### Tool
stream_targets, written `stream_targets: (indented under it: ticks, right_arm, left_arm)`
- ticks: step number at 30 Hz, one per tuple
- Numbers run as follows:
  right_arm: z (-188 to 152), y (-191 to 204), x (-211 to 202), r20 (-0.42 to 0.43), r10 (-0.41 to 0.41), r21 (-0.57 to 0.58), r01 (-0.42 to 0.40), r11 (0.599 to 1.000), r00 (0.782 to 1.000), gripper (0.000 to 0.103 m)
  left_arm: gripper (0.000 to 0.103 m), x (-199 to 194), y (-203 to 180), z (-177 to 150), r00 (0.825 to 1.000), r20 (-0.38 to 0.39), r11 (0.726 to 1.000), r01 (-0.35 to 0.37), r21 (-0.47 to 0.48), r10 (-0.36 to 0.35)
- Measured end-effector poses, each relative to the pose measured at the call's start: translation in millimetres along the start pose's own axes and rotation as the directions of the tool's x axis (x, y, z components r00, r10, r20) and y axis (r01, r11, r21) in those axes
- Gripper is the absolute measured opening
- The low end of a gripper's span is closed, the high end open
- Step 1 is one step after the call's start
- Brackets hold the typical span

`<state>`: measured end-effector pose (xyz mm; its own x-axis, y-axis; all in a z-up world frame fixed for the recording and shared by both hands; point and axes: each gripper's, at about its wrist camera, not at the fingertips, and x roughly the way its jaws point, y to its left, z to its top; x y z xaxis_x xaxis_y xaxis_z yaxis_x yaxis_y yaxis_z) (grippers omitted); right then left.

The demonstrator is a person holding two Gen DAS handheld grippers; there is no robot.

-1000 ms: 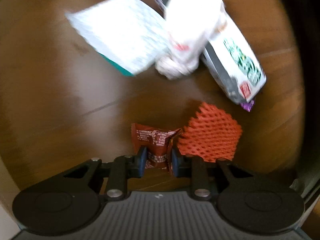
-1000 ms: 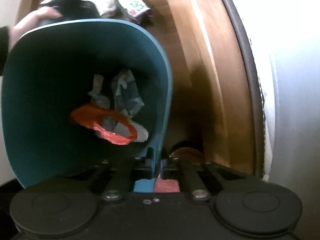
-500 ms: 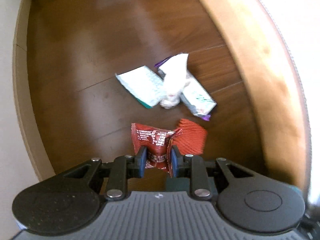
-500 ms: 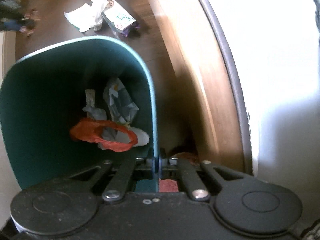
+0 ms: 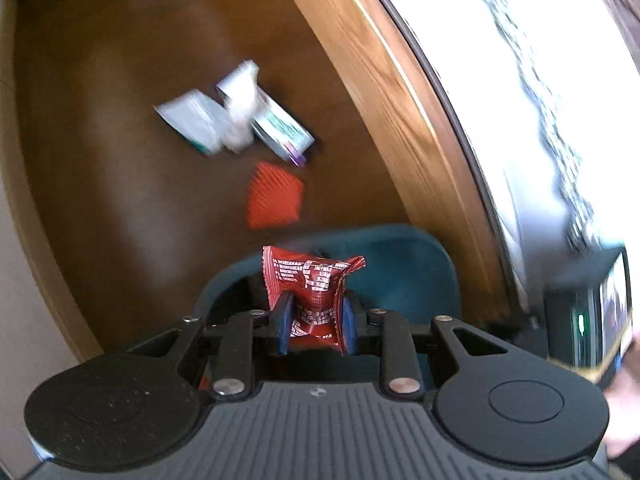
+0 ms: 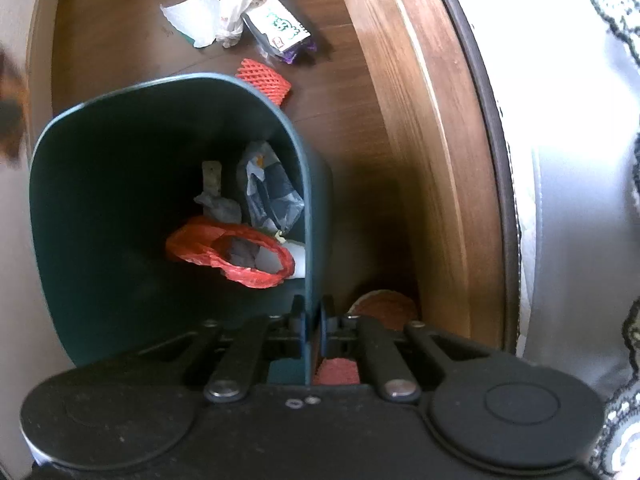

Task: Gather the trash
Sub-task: 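Carry the brown wrapper into the bin and open the left tool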

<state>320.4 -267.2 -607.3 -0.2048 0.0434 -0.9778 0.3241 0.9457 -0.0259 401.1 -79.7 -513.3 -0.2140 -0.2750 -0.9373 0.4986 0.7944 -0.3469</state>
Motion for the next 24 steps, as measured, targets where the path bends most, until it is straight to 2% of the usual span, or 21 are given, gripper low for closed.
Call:
stream_targets:
  ticks: [3, 8, 12, 18, 20, 21, 22, 24]
  right_arm:
    - [0, -1, -3, 0.001, 0.001, 0.001, -0.001, 1.000, 1.000, 0.005]
    - [0, -5, -2, -0.002, 0.010, 0.017, -0.010, 1.000, 1.000, 0.005]
    - [0, -5, -2, -0.005, 0.009, 0.016, -0.009, 1.000, 1.000, 0.005]
    - [1, -6, 1, -0.011, 0.016, 0.023, -0.015, 1.000, 1.000, 0.005]
    - [1, -6, 1, -0.012, 0.017, 0.024, -0.017, 1.000, 1.000, 0.005]
    - [1, -6, 1, -0.012, 0.018, 0.024, -0.018, 1.000, 1.000, 0.005]
    - [1, -6, 2, -0.012, 0.018, 0.022, -0.018, 1.000, 1.000, 0.005]
    - [1, -7, 2, -0.013, 0.019, 0.024, -0.019, 1.000, 1.000, 0.005]
  left_arm:
    - [0.024, 15, -9, -15, 0.998, -0.050, 0.999, 0.032, 0.012, -0.031]
    - [0.024, 50, -11, -28, 0.991, -0.130, 0.999, 0.039, -0.006, -0.039]
    - [0.024, 69, -10, -29, 0.987, -0.158, 1.000, 0.027, -0.002, -0.027]
    - [0.026, 83, -18, -34, 0.982, -0.187, 0.998, 0.017, 0.055, -0.006]
    - [0.029, 83, -18, -34, 0.982, -0.190, 0.998, 0.023, 0.055, -0.012]
    - [0.037, 82, -17, -35, 0.982, -0.189, 0.998, 0.026, 0.052, -0.016]
    - [0.053, 81, -16, -35, 0.983, -0.184, 0.998, 0.030, 0.048, -0.021]
    - [0.065, 75, -14, -35, 0.987, -0.159, 0.999, 0.033, 0.043, -0.026]
